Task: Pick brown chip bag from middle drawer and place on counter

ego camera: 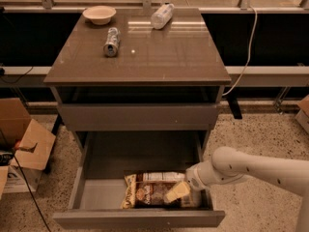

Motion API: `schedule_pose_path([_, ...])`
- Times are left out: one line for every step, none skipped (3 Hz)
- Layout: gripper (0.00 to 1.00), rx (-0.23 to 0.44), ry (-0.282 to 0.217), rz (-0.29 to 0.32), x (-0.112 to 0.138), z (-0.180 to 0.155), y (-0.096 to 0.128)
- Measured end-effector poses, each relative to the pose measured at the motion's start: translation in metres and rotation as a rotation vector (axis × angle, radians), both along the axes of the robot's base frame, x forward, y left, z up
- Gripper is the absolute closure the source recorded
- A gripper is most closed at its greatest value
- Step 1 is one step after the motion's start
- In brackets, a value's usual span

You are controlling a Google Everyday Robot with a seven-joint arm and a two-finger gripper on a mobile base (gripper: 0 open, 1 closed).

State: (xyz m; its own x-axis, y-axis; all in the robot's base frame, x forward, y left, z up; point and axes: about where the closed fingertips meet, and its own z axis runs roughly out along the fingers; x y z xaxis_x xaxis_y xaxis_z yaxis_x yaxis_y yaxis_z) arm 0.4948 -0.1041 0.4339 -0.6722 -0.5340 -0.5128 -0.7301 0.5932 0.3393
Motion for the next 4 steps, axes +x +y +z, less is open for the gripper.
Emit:
schedule_pose_path([0.0, 0.018, 0.067, -0.06, -0.005, -0.029, -0.002])
schedule_pose_path([0.19, 0.038, 0.114, -0.105, -0.006, -0.045, -0.002])
schedule_pose_path([0.5, 0.055, 0.14, -0.118, -0.01, -0.046, 0.002])
schedule_pose_path([0.73, 0.073, 0.131, -0.11, -0.011, -0.033, 0.007])
